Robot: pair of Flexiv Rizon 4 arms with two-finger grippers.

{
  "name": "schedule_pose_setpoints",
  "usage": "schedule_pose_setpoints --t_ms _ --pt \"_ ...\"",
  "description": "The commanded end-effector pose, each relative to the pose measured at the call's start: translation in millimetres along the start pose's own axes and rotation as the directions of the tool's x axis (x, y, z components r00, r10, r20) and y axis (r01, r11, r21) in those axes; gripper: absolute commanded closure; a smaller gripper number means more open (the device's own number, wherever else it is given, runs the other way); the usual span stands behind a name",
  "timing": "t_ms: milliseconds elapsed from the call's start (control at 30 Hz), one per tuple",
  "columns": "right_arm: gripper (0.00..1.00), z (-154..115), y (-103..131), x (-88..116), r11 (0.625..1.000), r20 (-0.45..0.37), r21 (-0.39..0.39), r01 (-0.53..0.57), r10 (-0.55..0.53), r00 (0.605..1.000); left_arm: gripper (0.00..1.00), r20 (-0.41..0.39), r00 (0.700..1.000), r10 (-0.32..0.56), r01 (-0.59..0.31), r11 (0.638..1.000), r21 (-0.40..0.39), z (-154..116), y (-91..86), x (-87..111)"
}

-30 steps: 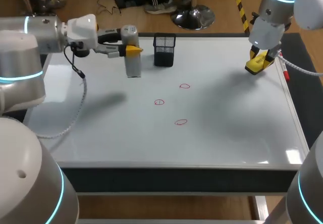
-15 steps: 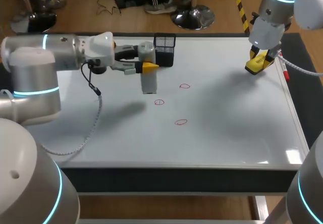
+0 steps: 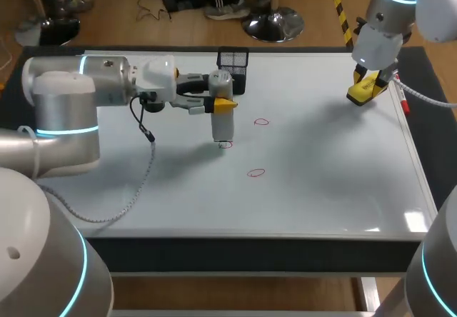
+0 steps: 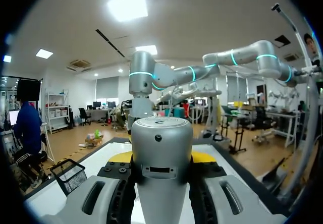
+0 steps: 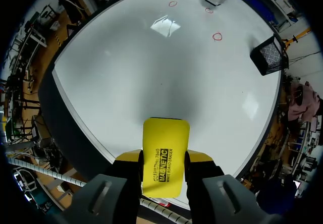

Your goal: Pick up the inspection probe, press it on each red-marked spot on the whiteboard one by one, put down the probe, pick up the eraser, and wipe off all the red marks.

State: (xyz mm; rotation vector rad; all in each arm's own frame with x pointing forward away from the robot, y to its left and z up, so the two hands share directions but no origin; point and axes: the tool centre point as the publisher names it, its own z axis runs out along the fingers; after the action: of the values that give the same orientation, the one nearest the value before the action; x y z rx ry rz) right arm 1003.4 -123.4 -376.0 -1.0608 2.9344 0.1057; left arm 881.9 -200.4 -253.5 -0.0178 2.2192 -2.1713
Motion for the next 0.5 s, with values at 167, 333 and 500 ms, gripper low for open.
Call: schedule_pose_setpoints --t_ms 167,333,500 --pt "1.0 -1 0 0 1.0 -0.002 0.002 0.002 -0.002 1.0 1.0 -0.006 1.0 0.01 -0.01 1.0 0.003 6 9.7 3.6" --pt "1.0 -1 0 0 1.0 -0.002 0.002 0.002 -0.002 1.0 1.0 -0.004 1.0 0.001 -0.001 1.0 0.001 6 14.8 3.4" --pt "1.0 -1 0 0 1.0 -0.002 0.002 0.002 -0.002 1.0 1.0 -0.006 1.0 -0.008 0.008 1.0 -0.002 6 18.8 2.1"
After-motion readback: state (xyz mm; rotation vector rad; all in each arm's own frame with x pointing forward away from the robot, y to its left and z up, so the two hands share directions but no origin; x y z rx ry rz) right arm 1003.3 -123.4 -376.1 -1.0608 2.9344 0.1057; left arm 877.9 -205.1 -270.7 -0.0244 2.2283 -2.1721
